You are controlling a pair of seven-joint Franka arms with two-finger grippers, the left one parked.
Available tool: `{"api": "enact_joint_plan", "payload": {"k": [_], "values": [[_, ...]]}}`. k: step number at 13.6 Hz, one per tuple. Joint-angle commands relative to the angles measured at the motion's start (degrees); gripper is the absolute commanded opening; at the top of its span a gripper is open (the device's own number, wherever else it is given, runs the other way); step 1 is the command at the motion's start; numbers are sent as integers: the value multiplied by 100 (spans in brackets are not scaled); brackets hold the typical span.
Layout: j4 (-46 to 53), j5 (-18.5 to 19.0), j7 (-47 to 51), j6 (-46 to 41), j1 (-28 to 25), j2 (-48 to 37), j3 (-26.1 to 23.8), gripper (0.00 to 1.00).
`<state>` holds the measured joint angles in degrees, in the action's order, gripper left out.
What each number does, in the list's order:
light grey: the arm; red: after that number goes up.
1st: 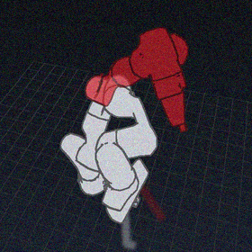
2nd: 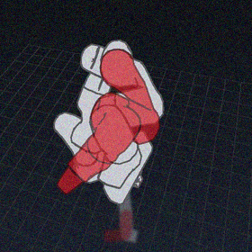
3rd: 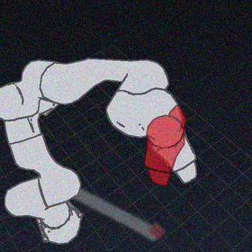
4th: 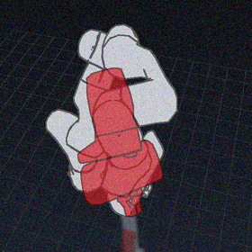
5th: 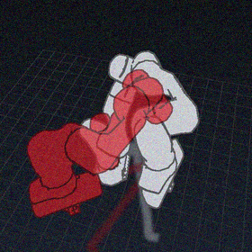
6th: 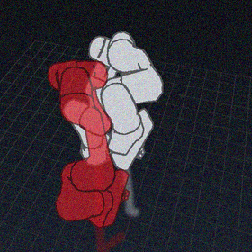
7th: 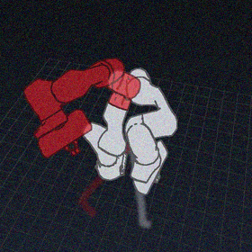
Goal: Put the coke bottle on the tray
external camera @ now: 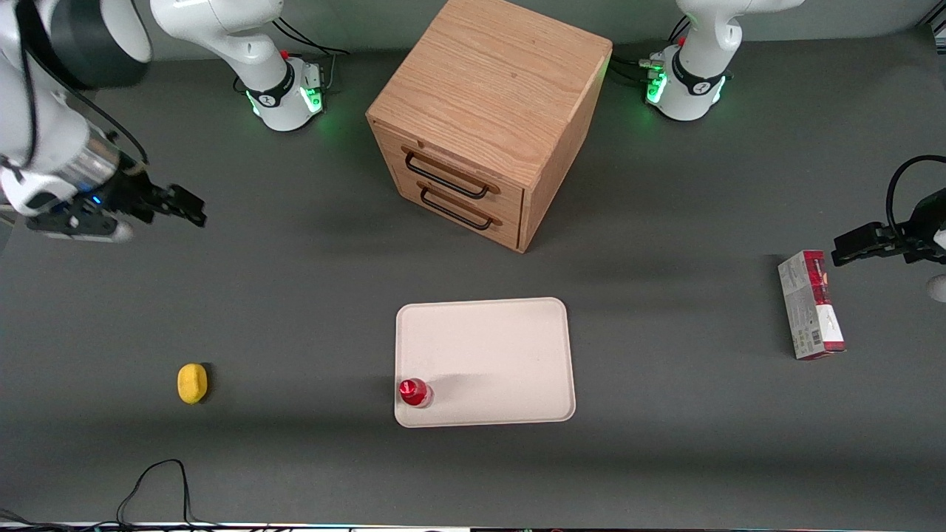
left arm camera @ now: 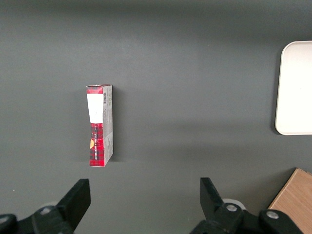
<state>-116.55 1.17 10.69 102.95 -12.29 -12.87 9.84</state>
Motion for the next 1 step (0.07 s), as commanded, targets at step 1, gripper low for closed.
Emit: {"api": "enact_joint_plan", "payload": {"k": [1], "values": [[236,76,-111,-223,-81,-6,71,100]]}}
